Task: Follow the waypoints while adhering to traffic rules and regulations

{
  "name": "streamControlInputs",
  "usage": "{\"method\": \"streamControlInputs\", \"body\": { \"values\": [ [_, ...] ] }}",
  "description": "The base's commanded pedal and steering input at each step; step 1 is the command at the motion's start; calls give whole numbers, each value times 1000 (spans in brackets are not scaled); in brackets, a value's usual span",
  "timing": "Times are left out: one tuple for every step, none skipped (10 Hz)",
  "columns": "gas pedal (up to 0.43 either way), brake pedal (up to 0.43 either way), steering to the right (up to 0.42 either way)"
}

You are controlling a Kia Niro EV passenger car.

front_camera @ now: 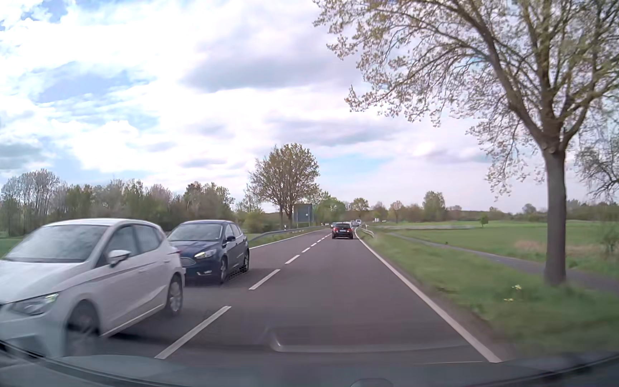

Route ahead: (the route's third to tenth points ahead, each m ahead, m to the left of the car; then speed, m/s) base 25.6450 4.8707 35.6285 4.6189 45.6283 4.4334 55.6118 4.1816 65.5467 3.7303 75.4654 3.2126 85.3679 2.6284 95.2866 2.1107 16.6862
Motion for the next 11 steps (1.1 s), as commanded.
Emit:
{"method": "streamControlInputs", "body": {
  "values": [
    [220, 0, 1],
    [220, 0, 1],
    [220, 0, 1],
    [220, 0, 1],
    [220, 0, 1],
    [220, 0, 1],
    [220, 0, 1],
    [220, 0, 1],
    [220, 0, 1],
    [220, 0, 1],
    [220, 0, 1]
  ]
}}
